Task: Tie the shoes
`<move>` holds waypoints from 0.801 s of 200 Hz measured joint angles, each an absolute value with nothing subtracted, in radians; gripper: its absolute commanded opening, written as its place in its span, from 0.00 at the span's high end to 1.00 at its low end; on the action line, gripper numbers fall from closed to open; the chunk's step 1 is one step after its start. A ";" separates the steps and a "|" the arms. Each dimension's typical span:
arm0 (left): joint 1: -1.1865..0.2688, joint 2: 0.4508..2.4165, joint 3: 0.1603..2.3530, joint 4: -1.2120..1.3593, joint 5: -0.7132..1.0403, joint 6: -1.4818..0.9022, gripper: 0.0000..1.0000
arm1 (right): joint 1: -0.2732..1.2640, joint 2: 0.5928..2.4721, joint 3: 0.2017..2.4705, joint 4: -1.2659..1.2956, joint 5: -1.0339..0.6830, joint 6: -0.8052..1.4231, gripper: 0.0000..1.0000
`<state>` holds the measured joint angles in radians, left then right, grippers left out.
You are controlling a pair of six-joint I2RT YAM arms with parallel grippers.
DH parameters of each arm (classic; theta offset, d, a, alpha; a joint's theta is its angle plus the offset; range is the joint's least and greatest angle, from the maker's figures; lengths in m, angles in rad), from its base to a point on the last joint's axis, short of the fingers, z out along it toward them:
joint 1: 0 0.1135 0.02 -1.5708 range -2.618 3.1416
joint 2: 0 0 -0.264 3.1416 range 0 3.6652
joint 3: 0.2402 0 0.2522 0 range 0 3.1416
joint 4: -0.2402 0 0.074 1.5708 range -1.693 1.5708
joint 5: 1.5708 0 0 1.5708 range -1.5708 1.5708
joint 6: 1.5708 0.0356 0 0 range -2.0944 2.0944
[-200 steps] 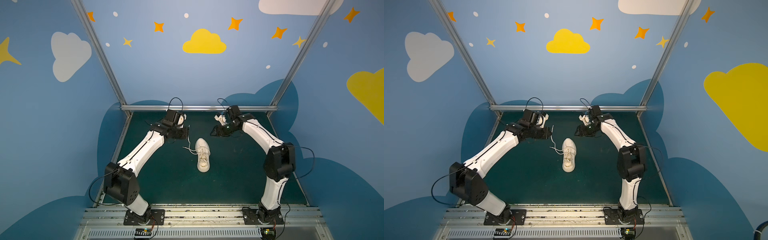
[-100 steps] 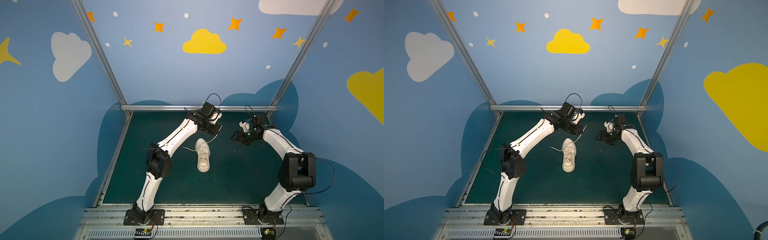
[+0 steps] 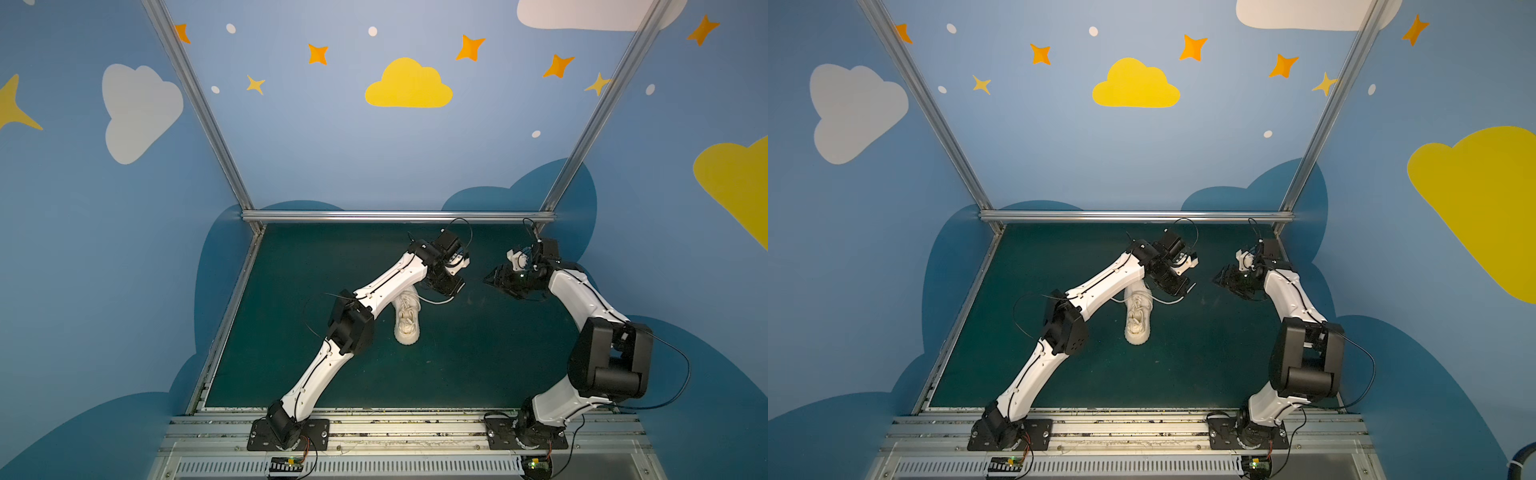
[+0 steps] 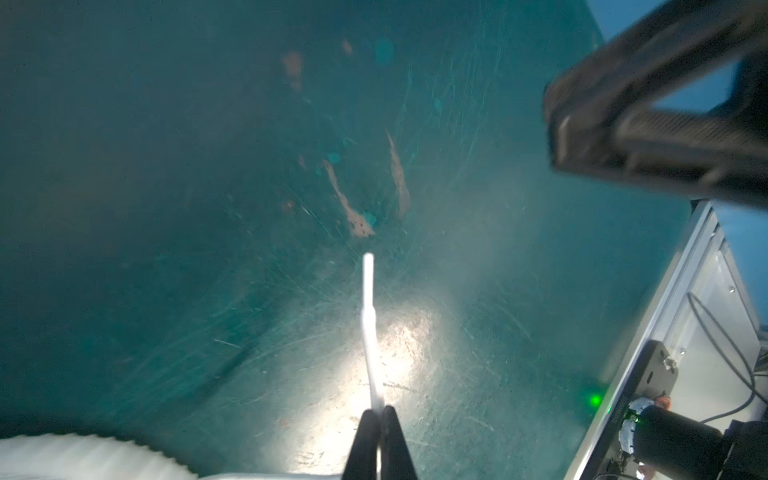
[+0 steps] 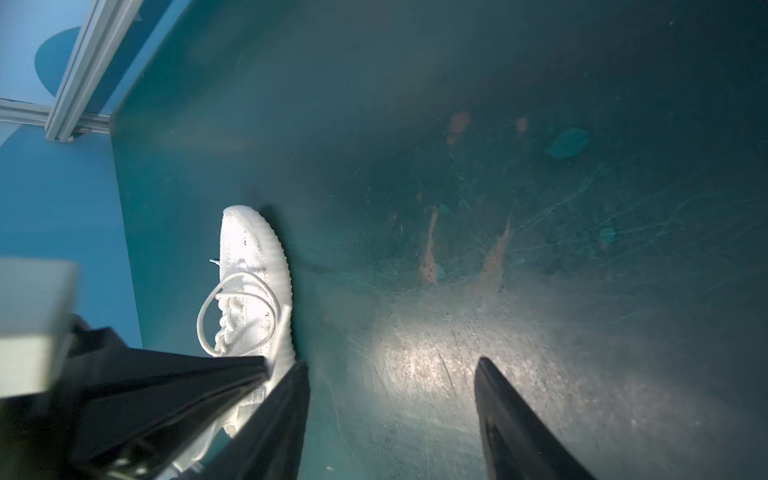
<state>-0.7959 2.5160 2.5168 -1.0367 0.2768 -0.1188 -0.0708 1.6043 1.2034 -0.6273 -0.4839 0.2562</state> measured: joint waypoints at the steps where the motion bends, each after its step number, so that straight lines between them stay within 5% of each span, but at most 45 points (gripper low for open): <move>1: -0.797 2.516 2.516 -1.038 0.277 -0.122 0.69 | -0.071 1.604 1.203 -0.627 -0.484 0.256 0.36; 60: -0.828 2.515 2.492 -1.045 0.270 -0.066 0.22 | -0.071 1.604 1.203 -0.630 -0.479 0.254 0.35; 160: -0.822 2.498 2.476 -1.031 0.244 -0.048 0.20 | -0.068 1.615 1.167 -0.630 -0.595 0.364 0.37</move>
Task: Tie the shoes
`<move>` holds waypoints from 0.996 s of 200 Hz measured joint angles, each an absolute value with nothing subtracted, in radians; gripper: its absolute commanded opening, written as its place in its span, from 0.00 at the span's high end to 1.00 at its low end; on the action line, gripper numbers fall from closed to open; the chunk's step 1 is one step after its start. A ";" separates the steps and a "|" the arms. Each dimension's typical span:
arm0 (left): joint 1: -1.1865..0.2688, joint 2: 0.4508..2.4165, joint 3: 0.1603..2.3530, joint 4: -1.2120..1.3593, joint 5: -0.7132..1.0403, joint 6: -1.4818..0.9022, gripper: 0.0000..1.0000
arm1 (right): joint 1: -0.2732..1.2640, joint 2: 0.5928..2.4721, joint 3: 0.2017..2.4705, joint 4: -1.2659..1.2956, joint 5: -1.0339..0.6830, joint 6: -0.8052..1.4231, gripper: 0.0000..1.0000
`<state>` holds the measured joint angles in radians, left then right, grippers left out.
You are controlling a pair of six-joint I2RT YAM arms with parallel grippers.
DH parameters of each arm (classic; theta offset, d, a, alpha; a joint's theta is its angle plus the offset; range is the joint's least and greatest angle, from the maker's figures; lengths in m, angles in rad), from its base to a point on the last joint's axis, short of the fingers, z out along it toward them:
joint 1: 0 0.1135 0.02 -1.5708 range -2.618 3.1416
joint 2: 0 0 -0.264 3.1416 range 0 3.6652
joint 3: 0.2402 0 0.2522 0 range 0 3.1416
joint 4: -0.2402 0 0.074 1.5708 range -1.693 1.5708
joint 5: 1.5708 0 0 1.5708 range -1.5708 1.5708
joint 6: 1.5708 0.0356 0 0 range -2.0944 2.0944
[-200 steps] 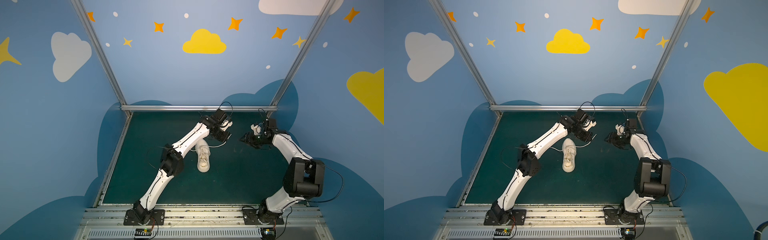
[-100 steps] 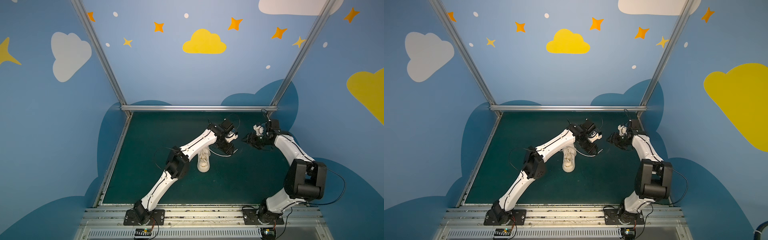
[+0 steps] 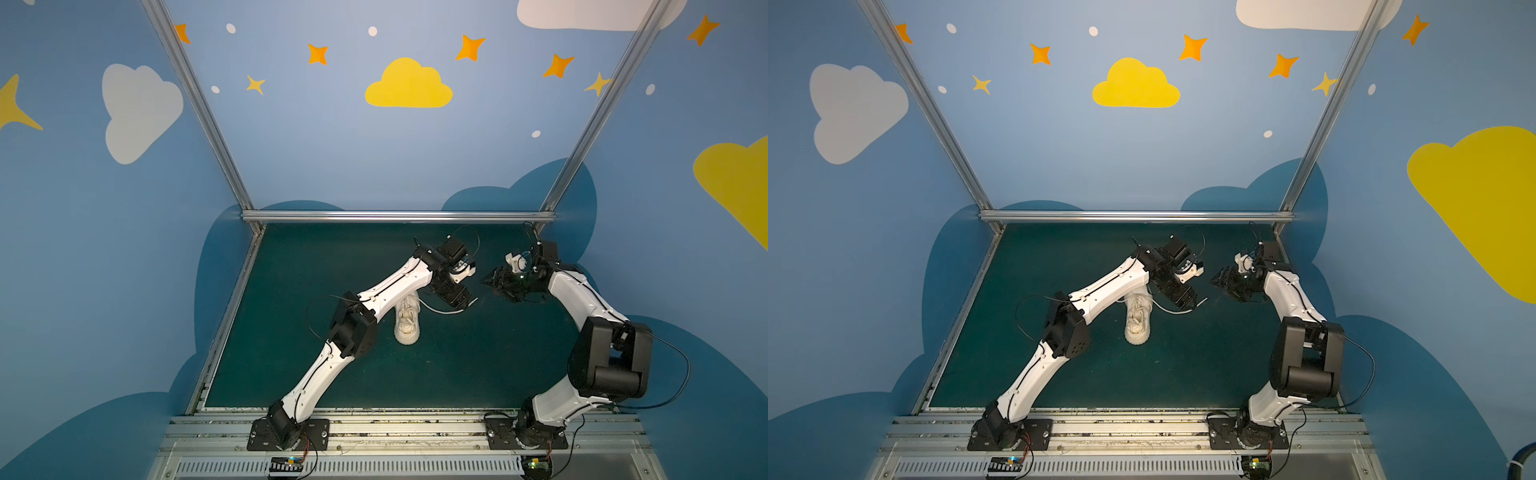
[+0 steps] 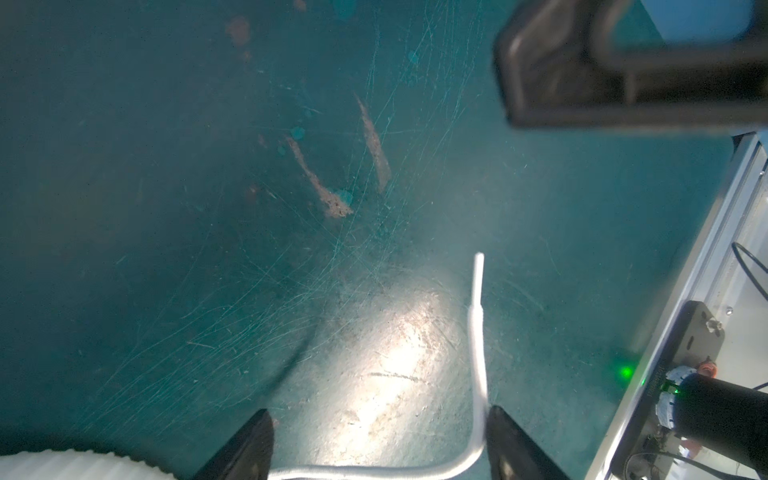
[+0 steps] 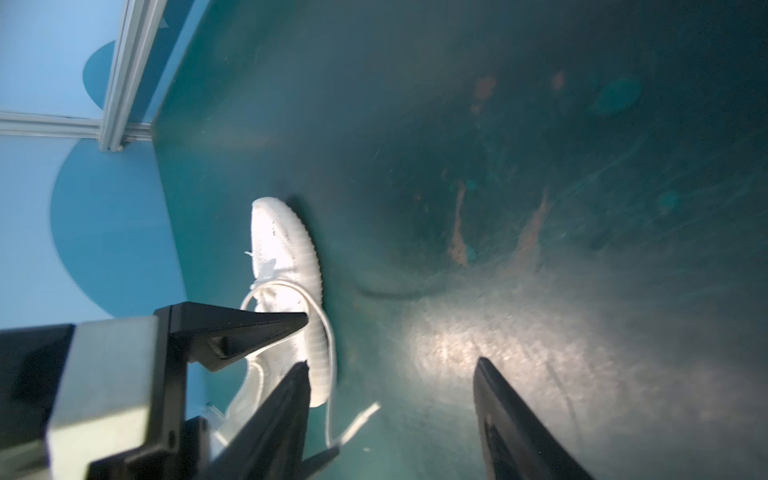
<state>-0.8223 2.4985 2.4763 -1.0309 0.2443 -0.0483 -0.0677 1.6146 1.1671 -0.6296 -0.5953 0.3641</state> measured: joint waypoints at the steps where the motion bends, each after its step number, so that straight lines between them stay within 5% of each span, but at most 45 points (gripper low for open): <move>1: -0.822 2.498 2.476 -1.031 0.244 -0.049 0.20 | -0.067 1.615 1.166 -0.629 -0.596 0.364 0.37; 49: -0.814 2.498 2.476 -1.031 0.244 -0.052 0.21 | 0.018 1.627 1.072 -0.617 -0.648 0.461 0.44; 102: -0.808 2.498 2.476 -1.031 0.243 -0.052 0.21 | 0.055 1.663 1.063 -0.567 -0.661 0.530 0.78; 130: -0.801 2.498 2.468 -1.031 0.242 -0.053 0.21 | 0.056 1.676 1.063 -0.572 -0.620 0.538 0.60; 199: -0.710 2.318 2.234 -0.955 0.273 -0.111 0.21 | 0.094 1.764 1.182 -0.698 -0.501 0.340 0.44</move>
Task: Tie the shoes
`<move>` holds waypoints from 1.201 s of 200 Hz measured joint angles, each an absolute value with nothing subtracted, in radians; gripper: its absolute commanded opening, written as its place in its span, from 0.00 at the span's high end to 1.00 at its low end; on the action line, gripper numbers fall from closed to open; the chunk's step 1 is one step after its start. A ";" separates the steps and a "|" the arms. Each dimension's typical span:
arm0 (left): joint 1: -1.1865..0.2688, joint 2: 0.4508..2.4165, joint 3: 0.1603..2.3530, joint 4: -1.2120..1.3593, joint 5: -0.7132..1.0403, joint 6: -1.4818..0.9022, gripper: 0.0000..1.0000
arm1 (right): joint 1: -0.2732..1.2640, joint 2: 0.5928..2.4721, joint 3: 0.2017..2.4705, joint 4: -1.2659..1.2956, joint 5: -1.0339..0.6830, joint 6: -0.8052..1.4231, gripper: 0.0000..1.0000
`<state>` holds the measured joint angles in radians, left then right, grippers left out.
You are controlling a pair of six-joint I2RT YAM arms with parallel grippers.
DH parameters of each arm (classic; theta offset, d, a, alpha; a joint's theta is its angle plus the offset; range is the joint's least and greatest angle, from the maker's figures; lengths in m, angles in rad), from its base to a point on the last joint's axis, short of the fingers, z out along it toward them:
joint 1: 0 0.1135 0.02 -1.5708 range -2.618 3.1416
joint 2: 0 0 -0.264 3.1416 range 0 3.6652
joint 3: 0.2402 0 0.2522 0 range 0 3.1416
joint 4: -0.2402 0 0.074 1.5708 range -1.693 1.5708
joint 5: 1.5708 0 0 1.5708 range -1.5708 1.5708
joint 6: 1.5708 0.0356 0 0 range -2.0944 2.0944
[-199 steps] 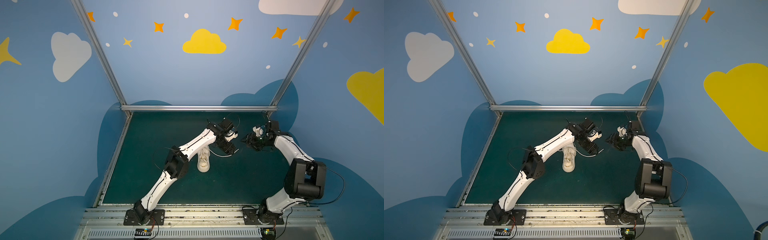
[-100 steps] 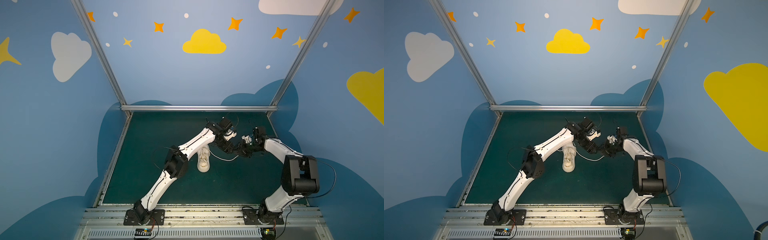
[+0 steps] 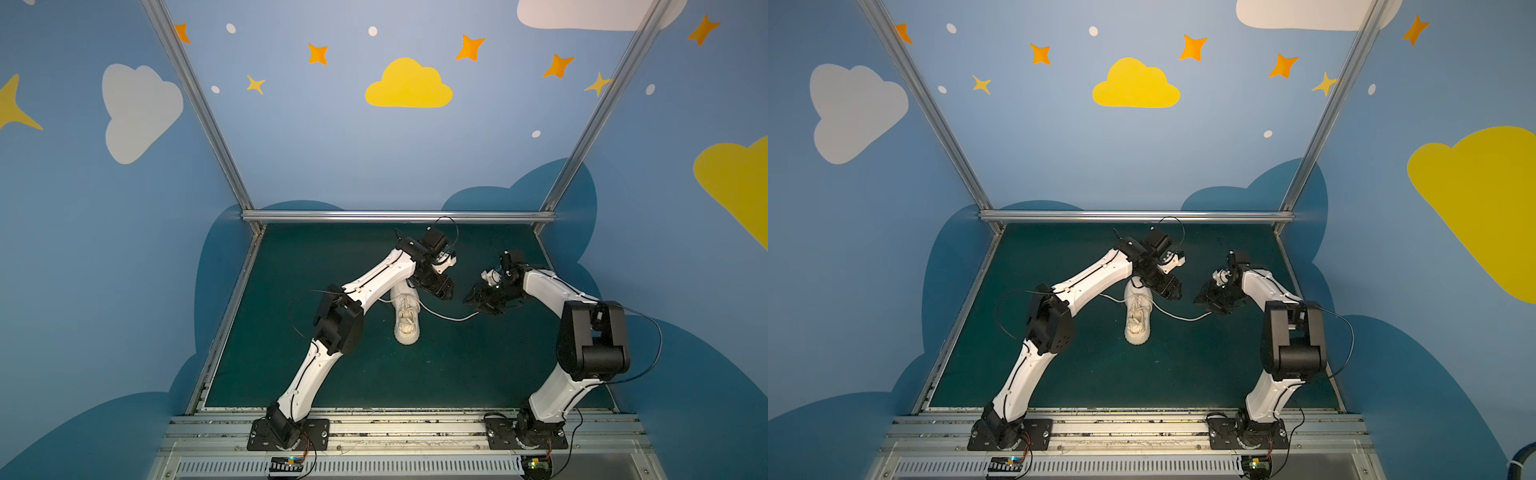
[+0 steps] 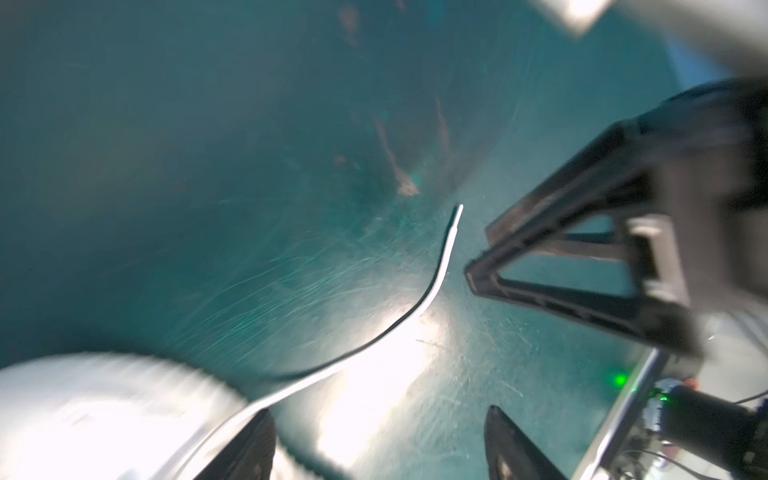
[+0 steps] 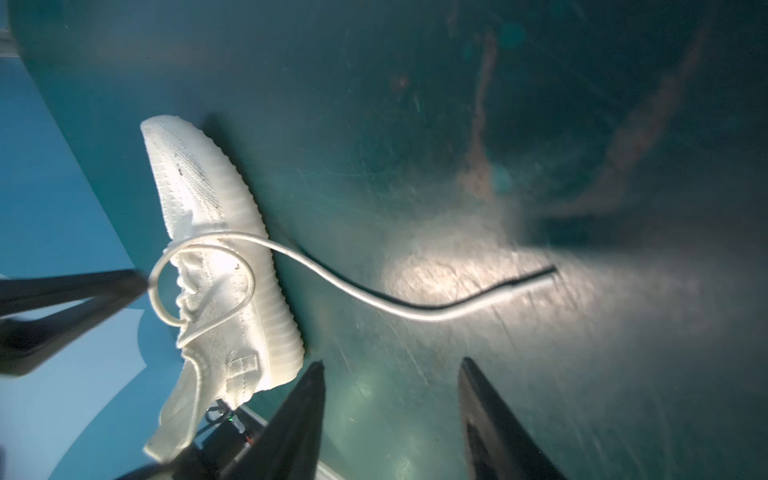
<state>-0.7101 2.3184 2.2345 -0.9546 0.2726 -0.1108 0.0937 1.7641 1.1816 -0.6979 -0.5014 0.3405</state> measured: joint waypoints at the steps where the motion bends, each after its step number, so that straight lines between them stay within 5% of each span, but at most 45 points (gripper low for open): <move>1: -0.709 2.315 2.231 -0.953 0.273 -0.112 0.21 | 0.096 1.768 1.185 -0.699 -0.501 0.337 0.44; 87: -0.572 2.032 1.896 -0.791 0.288 -0.161 0.21 | 0.172 2.016 1.370 -0.724 -0.516 0.217 0.36; 240: -0.538 1.903 1.655 -0.701 0.291 -0.183 0.21 | 0.247 1.803 1.093 -0.713 -0.470 0.236 0.28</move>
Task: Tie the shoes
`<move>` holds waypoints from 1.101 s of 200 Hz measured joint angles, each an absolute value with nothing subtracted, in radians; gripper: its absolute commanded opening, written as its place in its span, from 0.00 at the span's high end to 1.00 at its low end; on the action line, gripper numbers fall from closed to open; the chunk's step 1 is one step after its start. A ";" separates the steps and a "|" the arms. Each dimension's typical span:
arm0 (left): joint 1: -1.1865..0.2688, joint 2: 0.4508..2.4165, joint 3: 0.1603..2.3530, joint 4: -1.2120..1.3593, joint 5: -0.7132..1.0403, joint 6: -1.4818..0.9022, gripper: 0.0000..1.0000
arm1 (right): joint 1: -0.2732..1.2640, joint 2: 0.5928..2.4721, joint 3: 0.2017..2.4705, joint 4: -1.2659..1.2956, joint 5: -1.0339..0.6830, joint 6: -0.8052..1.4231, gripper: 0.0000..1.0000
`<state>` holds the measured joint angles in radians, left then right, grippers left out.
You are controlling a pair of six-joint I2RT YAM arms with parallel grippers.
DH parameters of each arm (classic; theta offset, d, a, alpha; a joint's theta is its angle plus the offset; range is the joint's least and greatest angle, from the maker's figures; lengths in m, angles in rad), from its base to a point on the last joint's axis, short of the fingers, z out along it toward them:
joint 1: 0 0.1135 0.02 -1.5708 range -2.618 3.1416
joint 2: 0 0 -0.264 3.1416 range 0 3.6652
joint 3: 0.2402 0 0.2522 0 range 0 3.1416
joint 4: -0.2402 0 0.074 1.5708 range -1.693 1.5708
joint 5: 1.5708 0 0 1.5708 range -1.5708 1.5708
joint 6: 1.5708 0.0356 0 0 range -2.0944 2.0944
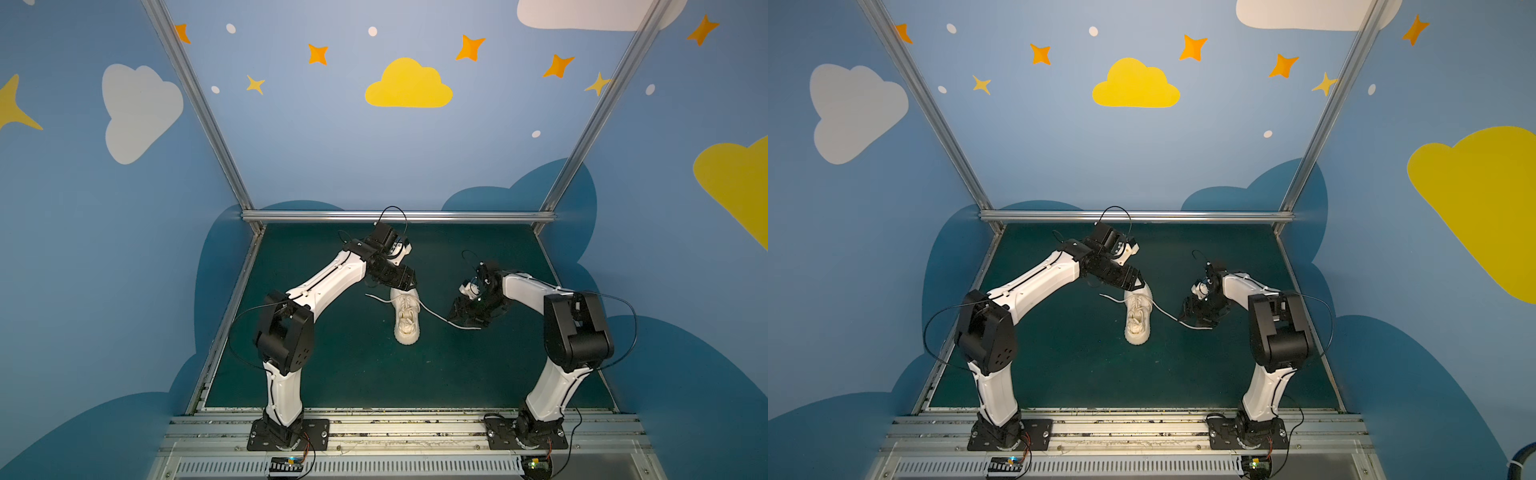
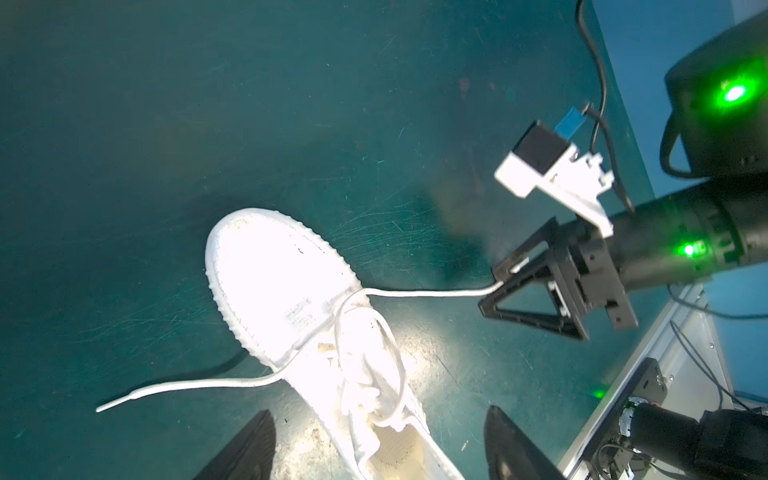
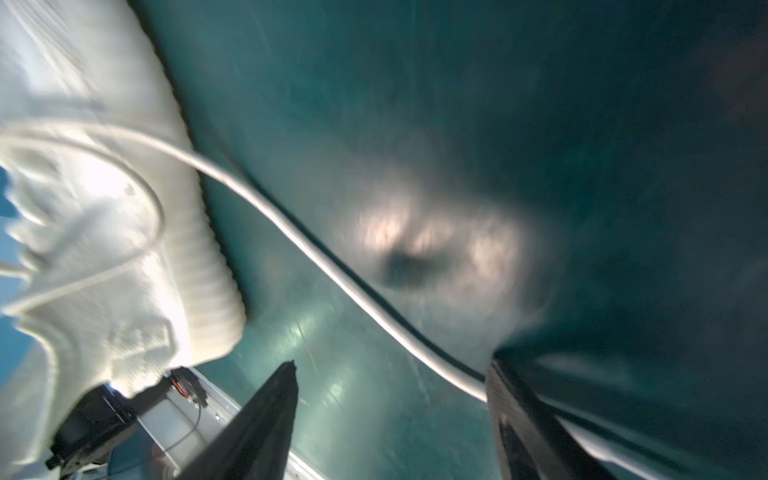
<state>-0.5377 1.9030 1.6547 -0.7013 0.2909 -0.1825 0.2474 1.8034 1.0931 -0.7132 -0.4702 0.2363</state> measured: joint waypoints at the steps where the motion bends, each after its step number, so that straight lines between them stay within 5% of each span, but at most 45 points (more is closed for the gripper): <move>1: -0.537 1.903 1.654 -0.701 0.291 -0.183 0.21 | 0.249 1.802 1.092 -0.714 -0.470 0.237 0.28; 159: -0.534 1.850 1.580 -0.689 0.297 -0.188 0.23 | 0.544 1.768 1.099 -0.894 -0.042 0.284 0.60; 220: -0.534 1.832 1.573 -0.692 0.295 -0.188 0.23 | 0.566 1.793 1.124 -0.891 -0.034 0.287 0.51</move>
<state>-0.5339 1.8320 1.5734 -0.6918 0.2951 -0.1883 0.5659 1.7927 1.1240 -0.8909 -0.0341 0.2874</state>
